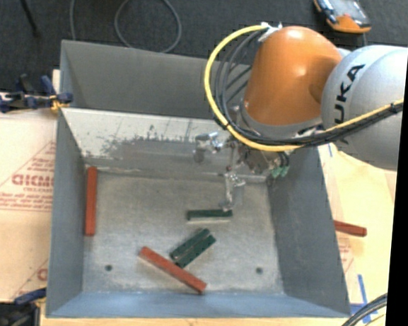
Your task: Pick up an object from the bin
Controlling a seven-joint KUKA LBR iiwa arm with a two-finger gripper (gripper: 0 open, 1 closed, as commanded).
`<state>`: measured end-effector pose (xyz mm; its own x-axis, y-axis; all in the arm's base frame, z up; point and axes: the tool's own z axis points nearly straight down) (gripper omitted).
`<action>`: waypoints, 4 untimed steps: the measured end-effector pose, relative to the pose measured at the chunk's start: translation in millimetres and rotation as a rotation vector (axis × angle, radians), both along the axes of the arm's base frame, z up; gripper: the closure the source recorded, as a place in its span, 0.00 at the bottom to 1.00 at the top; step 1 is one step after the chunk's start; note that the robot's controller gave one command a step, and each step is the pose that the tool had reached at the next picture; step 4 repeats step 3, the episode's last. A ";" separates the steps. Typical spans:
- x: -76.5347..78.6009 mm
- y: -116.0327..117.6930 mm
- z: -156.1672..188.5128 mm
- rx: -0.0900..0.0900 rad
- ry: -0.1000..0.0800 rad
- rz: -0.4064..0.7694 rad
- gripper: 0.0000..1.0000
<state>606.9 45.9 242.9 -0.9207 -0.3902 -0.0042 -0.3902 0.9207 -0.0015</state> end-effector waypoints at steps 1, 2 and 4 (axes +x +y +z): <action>18.0 -28.9 -175.6 0.001 0.008 -0.105 0.00; 19.8 -28.7 -171.1 0.001 0.000 -0.103 1.00; 32.3 -8.1 15.7 0.000 -0.011 -0.039 1.00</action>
Offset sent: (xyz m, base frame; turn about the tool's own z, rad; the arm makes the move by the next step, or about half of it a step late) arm 0.0181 -0.0282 -0.1729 0.1068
